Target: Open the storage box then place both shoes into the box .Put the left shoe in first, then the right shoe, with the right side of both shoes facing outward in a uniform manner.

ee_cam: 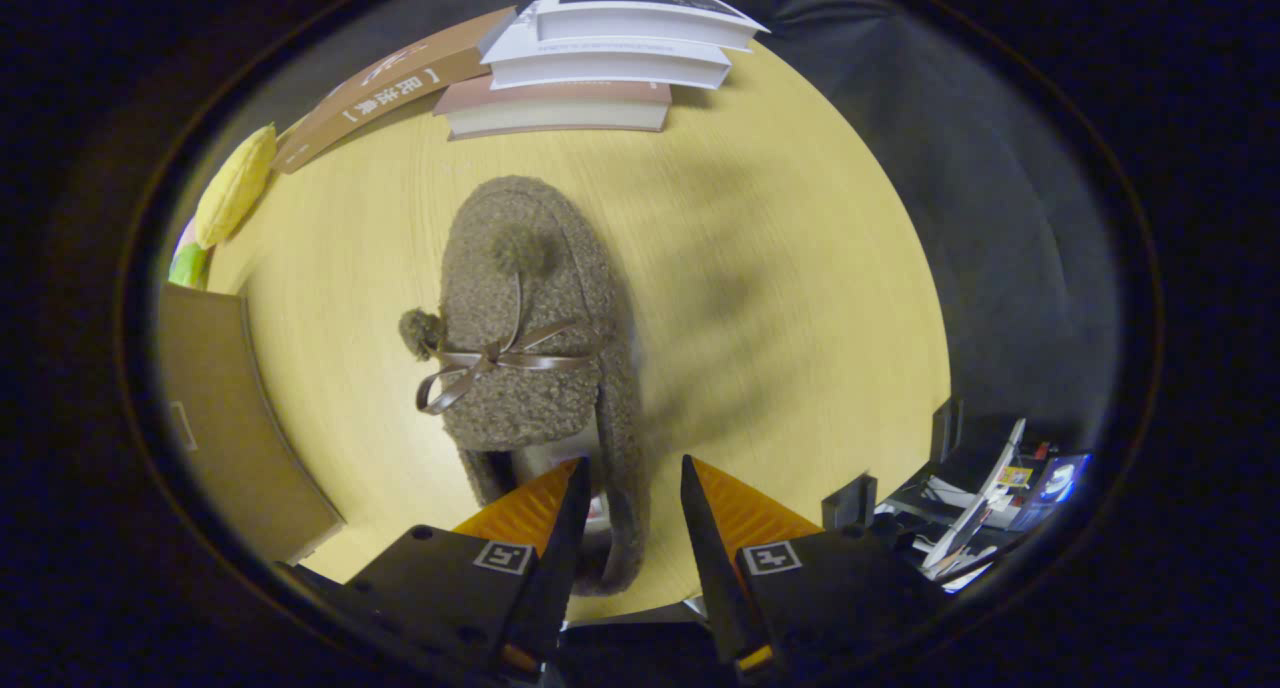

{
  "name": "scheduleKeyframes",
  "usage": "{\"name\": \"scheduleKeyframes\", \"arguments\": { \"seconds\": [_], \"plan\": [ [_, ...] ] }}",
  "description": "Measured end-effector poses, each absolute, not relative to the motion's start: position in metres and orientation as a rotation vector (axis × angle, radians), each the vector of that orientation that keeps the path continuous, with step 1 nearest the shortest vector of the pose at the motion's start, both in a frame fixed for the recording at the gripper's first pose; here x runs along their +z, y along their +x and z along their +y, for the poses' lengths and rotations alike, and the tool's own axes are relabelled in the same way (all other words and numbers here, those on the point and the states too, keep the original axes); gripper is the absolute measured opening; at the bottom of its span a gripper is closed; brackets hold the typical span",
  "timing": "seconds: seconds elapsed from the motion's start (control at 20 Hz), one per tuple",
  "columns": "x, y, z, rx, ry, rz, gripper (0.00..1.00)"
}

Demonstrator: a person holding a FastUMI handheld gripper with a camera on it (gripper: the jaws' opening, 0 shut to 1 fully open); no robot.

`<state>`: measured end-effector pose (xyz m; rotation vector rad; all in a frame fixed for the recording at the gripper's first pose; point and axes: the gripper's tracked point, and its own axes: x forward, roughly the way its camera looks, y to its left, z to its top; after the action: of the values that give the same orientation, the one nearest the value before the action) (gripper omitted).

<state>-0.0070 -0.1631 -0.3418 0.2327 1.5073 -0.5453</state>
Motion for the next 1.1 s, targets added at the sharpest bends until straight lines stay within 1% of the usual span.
{"name": "scheduleKeyframes", "arguments": {
  "seconds": [0.2,0.45,0.55,0.8,1.1],
  "plan": [
    [-0.352,-0.008,-0.159,-0.487,0.242,1.525,0.27],
    [-0.353,-0.007,-0.157,-0.465,0.216,1.527,0.28],
    [-0.354,-0.007,-0.156,-0.451,0.206,1.532,0.17],
    [-0.352,-0.006,-0.157,-0.482,0.129,1.553,0.05],
    [-0.329,-0.009,-0.159,-0.568,0.120,1.492,0.04]
  ]
}}
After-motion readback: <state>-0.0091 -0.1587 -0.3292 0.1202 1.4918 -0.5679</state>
